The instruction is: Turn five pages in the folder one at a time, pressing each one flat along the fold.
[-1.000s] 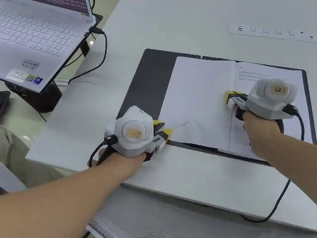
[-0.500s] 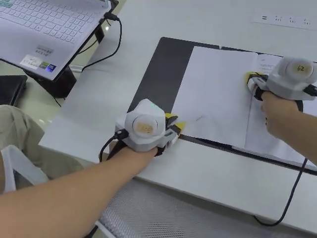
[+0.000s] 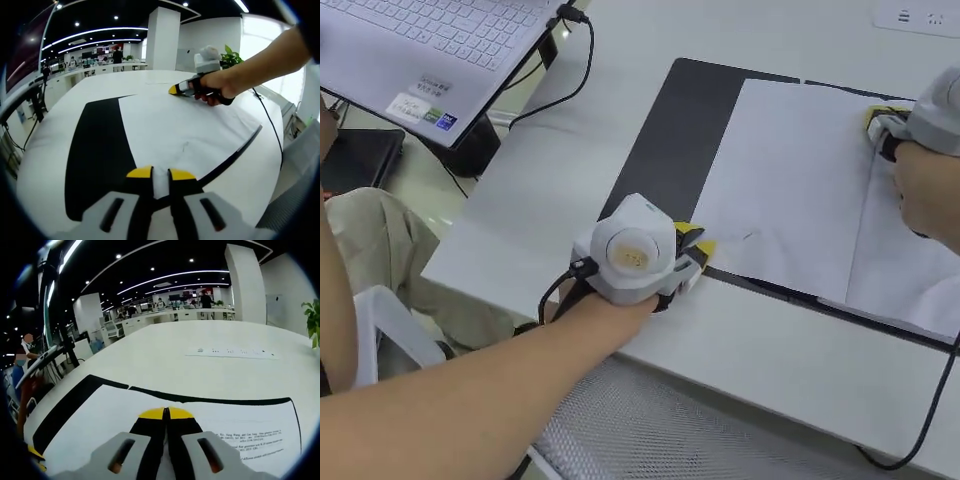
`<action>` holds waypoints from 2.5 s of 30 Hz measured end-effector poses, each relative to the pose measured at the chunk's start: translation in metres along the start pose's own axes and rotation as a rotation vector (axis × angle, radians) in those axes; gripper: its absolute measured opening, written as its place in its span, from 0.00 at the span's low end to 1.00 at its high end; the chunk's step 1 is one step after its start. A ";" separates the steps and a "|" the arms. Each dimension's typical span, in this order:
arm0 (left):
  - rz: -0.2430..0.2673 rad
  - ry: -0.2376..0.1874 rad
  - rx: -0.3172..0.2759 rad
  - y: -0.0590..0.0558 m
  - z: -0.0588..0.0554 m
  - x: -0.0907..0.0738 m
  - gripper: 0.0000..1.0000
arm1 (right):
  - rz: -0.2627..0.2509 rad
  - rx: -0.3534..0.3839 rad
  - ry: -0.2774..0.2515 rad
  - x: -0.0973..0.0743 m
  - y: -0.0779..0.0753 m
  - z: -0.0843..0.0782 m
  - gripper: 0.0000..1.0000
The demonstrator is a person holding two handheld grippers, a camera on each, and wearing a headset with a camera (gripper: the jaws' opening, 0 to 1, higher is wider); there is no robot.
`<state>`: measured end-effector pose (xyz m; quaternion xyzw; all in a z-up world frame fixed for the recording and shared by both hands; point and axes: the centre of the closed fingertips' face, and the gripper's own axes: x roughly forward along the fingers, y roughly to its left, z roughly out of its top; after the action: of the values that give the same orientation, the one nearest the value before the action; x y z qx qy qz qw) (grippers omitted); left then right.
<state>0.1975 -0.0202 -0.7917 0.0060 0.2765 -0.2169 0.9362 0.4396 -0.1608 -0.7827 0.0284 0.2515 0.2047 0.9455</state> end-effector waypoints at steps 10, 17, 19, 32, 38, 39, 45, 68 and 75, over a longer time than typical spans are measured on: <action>0.001 -0.001 0.004 0.001 0.000 0.000 0.10 | 0.018 0.005 -0.001 0.000 -0.002 -0.001 0.00; 0.002 -0.002 0.000 0.002 0.000 0.000 0.10 | 0.049 0.056 -0.018 -0.020 0.006 -0.012 0.00; 0.002 -0.001 0.000 0.002 0.001 0.000 0.10 | 0.059 0.056 -0.019 -0.023 0.007 -0.015 0.00; 0.003 0.004 0.002 0.001 0.003 0.001 0.07 | 0.102 0.104 0.011 -0.041 0.018 -0.027 0.00; -0.002 0.004 0.018 0.001 0.004 0.000 0.07 | 0.110 0.112 0.021 -0.059 0.026 -0.031 0.00; -0.002 0.004 0.020 0.001 0.004 0.000 0.07 | 0.110 0.112 0.020 -0.061 0.028 -0.031 0.00; 0.000 0.002 0.026 0.001 0.003 0.000 0.07 | 0.102 0.136 0.015 -0.079 0.031 -0.034 0.00; 0.004 -0.004 0.038 0.000 0.002 0.001 0.07 | 0.153 0.192 0.043 -0.141 0.061 -0.068 0.00; 0.005 -0.003 0.042 -0.001 0.002 -0.001 0.07 | 0.181 0.171 0.069 -0.160 0.071 -0.082 0.00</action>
<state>0.1979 -0.0207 -0.7891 0.0258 0.2705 -0.2205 0.9368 0.2472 -0.1640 -0.7690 0.1243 0.2968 0.2681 0.9081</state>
